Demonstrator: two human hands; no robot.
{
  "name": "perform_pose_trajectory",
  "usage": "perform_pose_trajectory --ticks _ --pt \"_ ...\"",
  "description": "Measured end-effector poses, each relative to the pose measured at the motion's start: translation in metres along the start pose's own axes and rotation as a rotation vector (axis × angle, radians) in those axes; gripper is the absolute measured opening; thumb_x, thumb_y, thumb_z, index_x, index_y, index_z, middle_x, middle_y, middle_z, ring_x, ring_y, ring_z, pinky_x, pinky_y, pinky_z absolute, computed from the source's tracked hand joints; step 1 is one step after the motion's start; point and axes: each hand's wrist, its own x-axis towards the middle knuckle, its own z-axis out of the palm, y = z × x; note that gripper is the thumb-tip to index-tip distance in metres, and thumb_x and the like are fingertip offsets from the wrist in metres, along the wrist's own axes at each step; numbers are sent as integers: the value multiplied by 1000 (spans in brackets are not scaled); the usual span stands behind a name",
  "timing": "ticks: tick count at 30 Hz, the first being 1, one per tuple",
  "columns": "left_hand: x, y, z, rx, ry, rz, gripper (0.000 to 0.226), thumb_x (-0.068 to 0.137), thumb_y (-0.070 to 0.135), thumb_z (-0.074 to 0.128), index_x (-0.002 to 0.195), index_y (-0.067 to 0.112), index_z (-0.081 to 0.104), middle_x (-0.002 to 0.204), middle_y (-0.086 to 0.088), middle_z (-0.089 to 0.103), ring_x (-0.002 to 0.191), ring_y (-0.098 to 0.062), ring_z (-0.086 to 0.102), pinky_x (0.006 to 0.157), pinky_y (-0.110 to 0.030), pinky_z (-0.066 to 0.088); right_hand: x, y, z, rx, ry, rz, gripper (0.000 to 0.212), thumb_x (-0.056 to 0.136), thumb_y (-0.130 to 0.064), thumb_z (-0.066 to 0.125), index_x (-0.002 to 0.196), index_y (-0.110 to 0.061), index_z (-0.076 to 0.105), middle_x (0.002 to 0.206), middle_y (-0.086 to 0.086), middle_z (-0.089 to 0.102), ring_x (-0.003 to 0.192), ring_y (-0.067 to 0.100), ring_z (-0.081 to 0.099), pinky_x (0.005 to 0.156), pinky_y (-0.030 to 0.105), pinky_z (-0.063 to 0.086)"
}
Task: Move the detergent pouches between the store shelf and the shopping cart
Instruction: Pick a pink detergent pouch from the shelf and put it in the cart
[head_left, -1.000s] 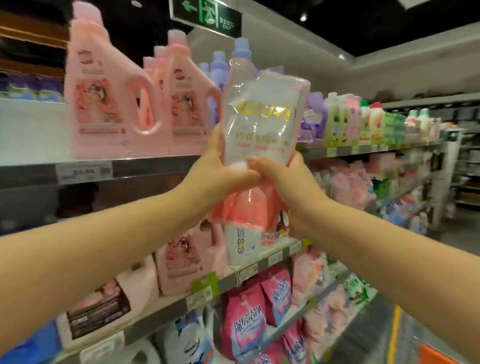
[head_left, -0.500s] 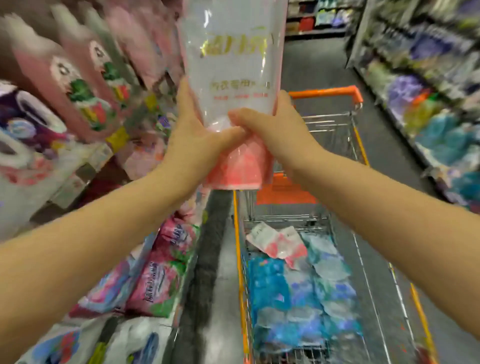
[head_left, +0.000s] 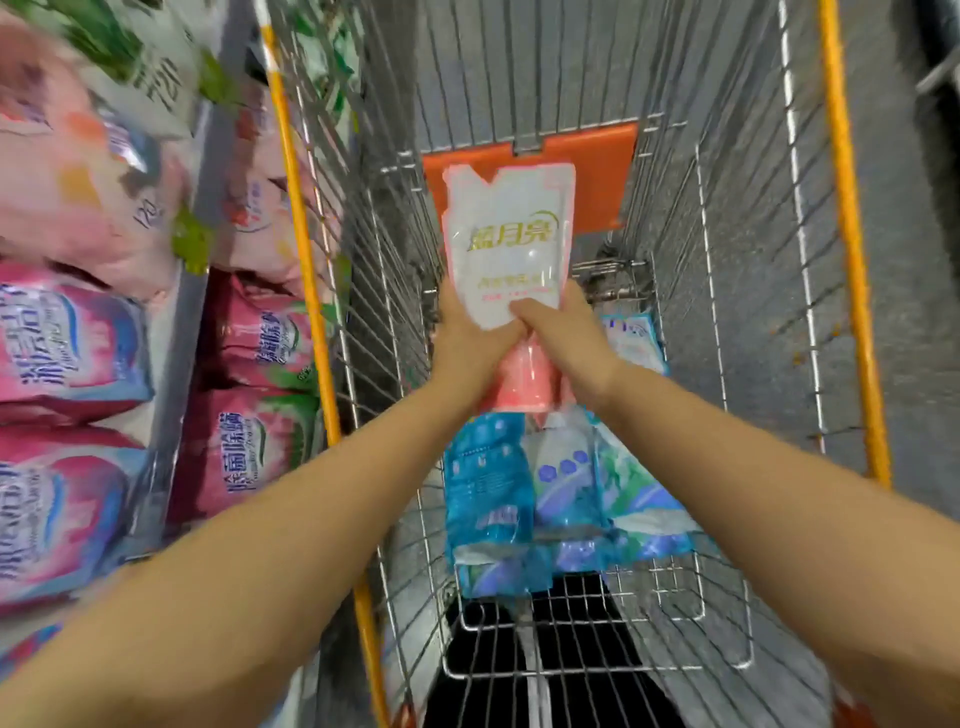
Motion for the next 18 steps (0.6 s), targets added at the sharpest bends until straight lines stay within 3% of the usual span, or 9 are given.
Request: perform_pose_trajectory --ticks 3,5,9,13,16,18 --pt "28 -44 12 8 34 -119 91 49 44 77 128 24 36 118 0 60 106 -24 61 93 -45 50 20 25 9 44 -20 98 55 69 -38 63 121 -24 52 101 -2 67 88 16 66 82 36 55" --pt "47 -75 17 -36 22 -184 91 47 41 83 126 20 42 114 -5 65 102 -27 64 89 -50 51 34 39 13 45 -34 144 53 75 -33 61 126 -22 48 106 2 64 95 23 64 88 40 53" --pt "64 -118 23 -177 -49 -275 85 58 17 83 131 4 43 122 -20 61 109 -35 61 91 -55 49 50 60 20 34 -95 224 45 90 -25 56 132 -12 45 113 6 61 103 26 61 93 37 50" --pt "55 -120 26 -222 59 -326 79 60 17 80 129 -1 48 123 -18 60 109 -29 61 91 -41 52 54 74 21 -82 -134 289 46 95 -22 50 136 -7 36 115 6 55 107 25 57 90 31 48" --pt "51 -129 24 -159 98 -383 45 81 6 68 124 2 53 119 -13 62 103 -23 62 76 -25 55 49 84 24 -195 -186 275 59 94 -21 49 146 -14 22 130 5 52 115 24 53 92 31 46" --pt "49 -136 20 -119 117 -462 39 89 11 61 126 4 52 121 -13 61 108 -26 60 81 -29 54 45 87 29 -269 -213 263 65 93 -21 51 147 -16 15 131 6 51 112 26 55 91 35 48"
